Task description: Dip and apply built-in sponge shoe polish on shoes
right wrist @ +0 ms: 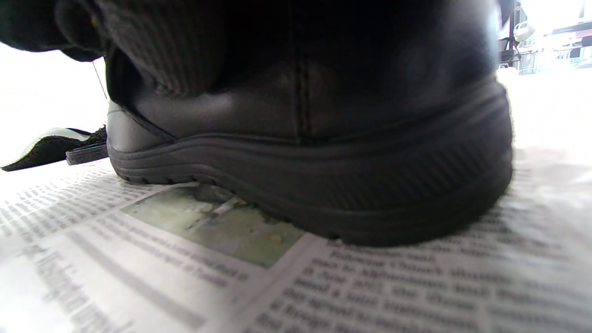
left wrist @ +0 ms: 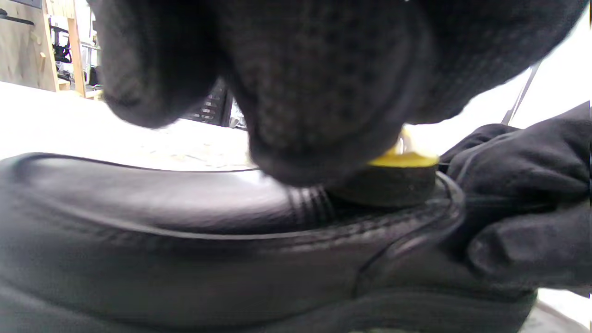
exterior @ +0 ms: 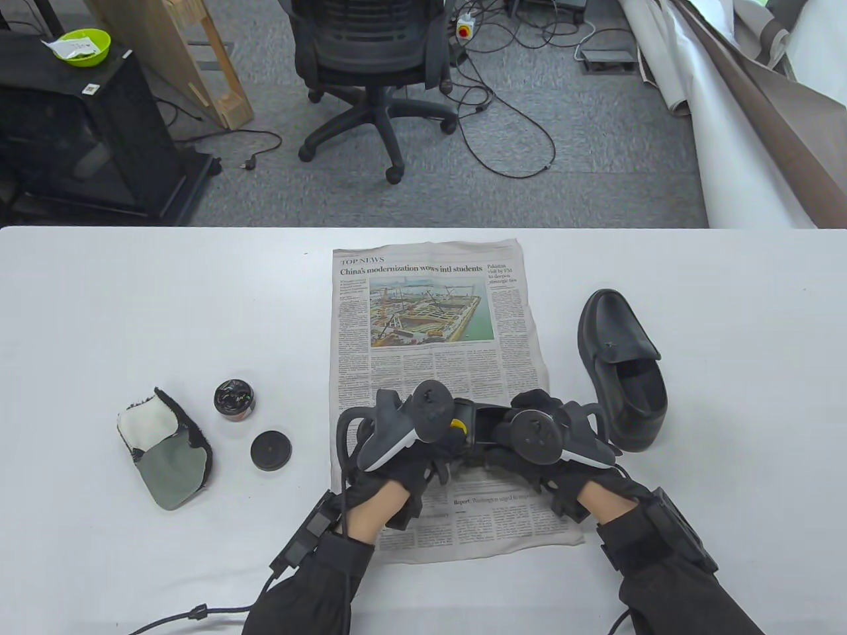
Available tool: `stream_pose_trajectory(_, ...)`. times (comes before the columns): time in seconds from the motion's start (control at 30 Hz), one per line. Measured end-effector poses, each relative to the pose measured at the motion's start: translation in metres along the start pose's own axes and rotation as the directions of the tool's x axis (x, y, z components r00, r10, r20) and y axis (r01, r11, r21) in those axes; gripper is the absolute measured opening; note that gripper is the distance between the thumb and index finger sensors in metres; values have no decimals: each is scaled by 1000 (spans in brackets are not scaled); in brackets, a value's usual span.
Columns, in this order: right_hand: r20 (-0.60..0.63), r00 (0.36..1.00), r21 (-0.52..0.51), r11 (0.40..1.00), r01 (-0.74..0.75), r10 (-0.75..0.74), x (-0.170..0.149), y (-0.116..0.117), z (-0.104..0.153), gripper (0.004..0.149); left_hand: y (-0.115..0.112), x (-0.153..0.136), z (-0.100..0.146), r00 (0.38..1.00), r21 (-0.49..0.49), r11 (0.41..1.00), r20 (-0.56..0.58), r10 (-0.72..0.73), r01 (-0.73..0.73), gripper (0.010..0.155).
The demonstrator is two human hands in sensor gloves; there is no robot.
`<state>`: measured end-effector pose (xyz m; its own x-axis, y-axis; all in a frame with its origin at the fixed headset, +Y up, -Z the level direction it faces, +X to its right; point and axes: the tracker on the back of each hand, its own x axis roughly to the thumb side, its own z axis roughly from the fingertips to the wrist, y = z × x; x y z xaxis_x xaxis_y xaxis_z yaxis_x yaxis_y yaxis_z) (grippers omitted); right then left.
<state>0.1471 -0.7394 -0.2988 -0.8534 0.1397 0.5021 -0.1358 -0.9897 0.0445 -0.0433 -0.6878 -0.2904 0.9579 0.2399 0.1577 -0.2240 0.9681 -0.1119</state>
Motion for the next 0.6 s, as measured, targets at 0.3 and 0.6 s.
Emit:
stream_pose_trajectory(0.3,1,1000,-3,1000,3,-3,0,0,0,40,-4,-3,-23,993,69,994,-85,-79,85,47)
stream_pose_trajectory(0.6,0,1000,-4,1000,4,-4,0,0,0,40,-1,-56,-21,960,-4,985,-221,-170,174,47)
